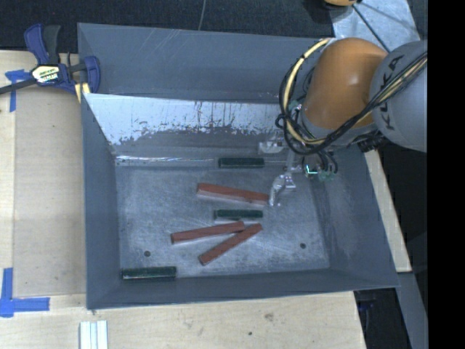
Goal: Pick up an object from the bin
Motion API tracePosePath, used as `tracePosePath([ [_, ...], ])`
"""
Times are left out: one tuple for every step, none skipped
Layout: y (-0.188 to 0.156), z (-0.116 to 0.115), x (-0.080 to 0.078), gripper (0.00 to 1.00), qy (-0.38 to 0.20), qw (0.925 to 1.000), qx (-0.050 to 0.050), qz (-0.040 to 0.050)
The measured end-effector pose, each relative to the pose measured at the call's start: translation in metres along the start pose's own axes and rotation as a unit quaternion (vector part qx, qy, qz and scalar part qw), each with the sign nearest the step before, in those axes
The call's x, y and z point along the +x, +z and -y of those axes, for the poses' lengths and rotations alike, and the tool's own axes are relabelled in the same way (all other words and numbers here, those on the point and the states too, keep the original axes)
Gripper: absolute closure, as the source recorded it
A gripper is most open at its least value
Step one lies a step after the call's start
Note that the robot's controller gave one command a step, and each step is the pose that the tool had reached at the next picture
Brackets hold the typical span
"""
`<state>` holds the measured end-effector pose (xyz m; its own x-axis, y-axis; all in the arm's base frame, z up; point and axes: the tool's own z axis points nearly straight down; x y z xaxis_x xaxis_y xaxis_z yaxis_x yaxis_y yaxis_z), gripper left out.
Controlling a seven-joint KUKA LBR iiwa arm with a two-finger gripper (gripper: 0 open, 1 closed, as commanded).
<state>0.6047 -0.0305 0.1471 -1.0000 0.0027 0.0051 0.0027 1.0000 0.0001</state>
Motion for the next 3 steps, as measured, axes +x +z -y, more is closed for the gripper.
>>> tracePosePath([
  [-0.005,0.000,-0.002,0.00,0.000,1.0000,0.000,0.0043],
  [0.016,-0.052,0.005,0.00,-0.007,1.0000,0.000,0.0038],
  [0.020,-0.068,0.004,0.00,-0.017,0.9998,0.000,0.0045],
])
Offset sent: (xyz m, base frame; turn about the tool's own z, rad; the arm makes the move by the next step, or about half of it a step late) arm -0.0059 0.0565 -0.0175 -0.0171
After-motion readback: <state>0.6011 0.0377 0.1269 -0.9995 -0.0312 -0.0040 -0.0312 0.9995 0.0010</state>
